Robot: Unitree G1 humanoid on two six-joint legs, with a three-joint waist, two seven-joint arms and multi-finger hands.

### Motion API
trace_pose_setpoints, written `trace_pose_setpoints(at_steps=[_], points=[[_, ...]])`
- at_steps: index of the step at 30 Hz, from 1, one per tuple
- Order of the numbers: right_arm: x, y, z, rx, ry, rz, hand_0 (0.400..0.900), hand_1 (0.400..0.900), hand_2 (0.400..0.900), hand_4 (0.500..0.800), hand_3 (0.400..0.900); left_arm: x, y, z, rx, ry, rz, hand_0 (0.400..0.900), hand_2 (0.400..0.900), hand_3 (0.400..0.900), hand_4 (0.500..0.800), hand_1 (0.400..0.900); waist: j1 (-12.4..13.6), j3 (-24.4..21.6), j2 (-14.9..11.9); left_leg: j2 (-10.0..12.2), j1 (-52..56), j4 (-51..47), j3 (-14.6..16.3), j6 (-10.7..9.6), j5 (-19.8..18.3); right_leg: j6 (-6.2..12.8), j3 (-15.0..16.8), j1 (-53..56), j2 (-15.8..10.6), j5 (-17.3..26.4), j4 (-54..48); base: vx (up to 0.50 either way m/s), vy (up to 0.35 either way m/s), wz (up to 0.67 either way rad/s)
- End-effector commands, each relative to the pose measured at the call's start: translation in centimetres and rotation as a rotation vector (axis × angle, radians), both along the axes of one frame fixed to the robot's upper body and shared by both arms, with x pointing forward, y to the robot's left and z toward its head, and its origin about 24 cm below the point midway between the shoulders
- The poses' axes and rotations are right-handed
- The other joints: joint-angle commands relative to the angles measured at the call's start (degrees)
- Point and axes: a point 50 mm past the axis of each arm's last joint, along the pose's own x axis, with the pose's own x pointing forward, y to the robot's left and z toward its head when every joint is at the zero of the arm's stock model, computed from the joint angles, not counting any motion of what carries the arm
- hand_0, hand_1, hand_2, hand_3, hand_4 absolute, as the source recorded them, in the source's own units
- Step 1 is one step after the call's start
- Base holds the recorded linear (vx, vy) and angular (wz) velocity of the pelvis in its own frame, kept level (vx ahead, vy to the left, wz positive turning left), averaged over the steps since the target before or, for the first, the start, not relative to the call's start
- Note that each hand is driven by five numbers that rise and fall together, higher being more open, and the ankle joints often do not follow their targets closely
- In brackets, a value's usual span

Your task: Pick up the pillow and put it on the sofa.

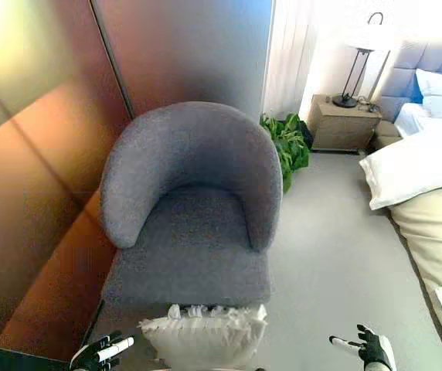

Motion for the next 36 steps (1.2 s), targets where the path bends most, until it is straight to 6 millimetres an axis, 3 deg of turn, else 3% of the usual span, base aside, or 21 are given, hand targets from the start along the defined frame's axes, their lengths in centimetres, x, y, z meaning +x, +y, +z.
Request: trace_pose_setpoints(at_steps=[1,15,19,22,28,33,36], points=[[3.5,-1.3,1.8,-0.062,-0.132,0.013,0.900,0.900,0.900,0.800,0.900,2.8,2.5,2.0,0.088,-0.142,0.055,0.900,0.900,0.900,0.800,0.900,-0.3,-0.5,-0.8,0.8,0.5,0.8,-0.6,0.4,-4.6,5.34,-1.0,0.3,-4.1,-5.0,3.3,0.00,0.000,0.00],[3.0,-0.8,1.5,-0.068,-0.120,0.036,0.900,0.900,0.900,0.800,0.900,2.3,2.7,1.9,0.106,-0.128,0.101,0.900,0.900,0.900,0.800,0.900,-0.7,0.2,-0.7,1.0,0.4,1.2,-0.6,0.4,-4.5,5.01,-0.3,0.0,-3.7,-5.3,3.8,0.03,-0.003,0.01],[4.0,-0.6,1.9,-0.082,-0.153,0.067,0.900,0.900,0.900,0.800,0.900,1.9,3.1,1.8,0.136,-0.070,0.126,0.900,0.900,0.900,0.800,0.900,-1.2,2.2,-0.5,1.1,-1.4,3.3,-1.0,0.6,-4.8,4.52,0.4,-1.5,-3.5,-5.8,5.0,0.03,-0.004,0.00],[6.2,-0.4,3.0,-0.109,-0.232,0.093,0.900,0.900,0.900,0.800,0.900,3.4,3.4,2.4,0.152,-0.105,0.161,0.900,0.900,0.900,0.800,0.900,-1.6,5.6,0.2,0.7,-5.2,5.9,-1.8,0.9,-5.1,3.63,1.9,-5.1,-3.2,-6.2,6.9,-0.16,0.024,0.04],[11.8,-0.1,6.6,-0.164,-0.477,0.096,0.900,0.900,0.900,0.800,0.900,9.3,3.4,4.8,0.137,-0.268,0.219,0.900,0.900,0.900,0.800,0.900,-3.0,15.0,1.5,-0.5,-17.6,12.2,-3.4,1.3,-3.9,1.48,5.1,-16.5,-1.9,-6.0,12.9,-0.27,0.004,0.09],[13.9,0.3,8.7,-0.179,-0.611,0.101,0.900,0.900,0.900,0.800,0.900,11.7,3.2,6.2,0.120,-0.360,0.205,0.900,0.900,0.900,0.800,0.900,-4.0,19.1,1.6,-1.0,-26.0,18.3,-4.0,1.3,-4.0,0.28,6.4,-25.2,-1.2,-6.6,19.2,-0.12,-0.025,0.08],[15.3,0.4,10.4,-0.186,-0.694,0.111,0.900,0.900,0.900,0.800,0.900,14.3,2.5,7.6,0.113,-0.432,0.163,0.900,0.900,0.900,0.800,0.900,-4.6,21.6,0.8,-1.4,-33.2,23.6,-4.4,1.3,-4.7,0.51,7.0,-32.4,-1.8,-6.6,24.6,-0.11,-0.014,0.04]])
